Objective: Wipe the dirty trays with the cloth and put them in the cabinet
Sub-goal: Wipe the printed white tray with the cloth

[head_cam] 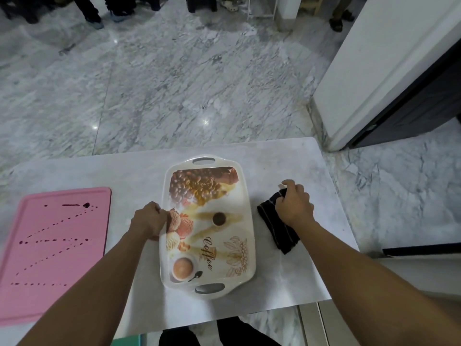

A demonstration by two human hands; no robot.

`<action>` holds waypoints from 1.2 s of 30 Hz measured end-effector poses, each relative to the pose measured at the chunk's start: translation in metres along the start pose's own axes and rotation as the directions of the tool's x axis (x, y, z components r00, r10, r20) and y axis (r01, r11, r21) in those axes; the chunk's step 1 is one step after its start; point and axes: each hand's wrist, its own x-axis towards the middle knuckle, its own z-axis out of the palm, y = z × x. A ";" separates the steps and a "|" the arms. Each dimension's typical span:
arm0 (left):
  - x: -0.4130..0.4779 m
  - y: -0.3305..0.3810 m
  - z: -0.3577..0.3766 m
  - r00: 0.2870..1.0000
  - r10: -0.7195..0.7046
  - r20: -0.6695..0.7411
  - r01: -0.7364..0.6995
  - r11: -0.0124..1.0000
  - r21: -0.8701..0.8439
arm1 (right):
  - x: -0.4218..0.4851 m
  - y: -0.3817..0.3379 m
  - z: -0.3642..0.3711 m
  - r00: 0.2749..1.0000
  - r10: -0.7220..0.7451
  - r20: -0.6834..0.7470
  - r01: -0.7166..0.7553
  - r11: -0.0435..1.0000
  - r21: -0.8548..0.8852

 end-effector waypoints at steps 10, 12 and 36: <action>-0.004 0.004 0.000 1.000 0.022 0.014 -0.022 0.998 0.058 | -0.027 0.018 0.061 0.998 -0.026 -0.062 0.001 0.929 -0.369; -0.002 0.002 0.000 0.999 0.052 -0.011 -0.051 0.993 0.107 | -0.026 0.018 0.059 0.988 -0.072 -0.136 0.010 0.913 -0.408; 0.070 -0.008 0.011 0.857 0.369 -0.360 -0.362 0.928 0.089 | 0.013 -0.203 0.160 0.687 -0.713 -0.142 0.663 0.695 -0.279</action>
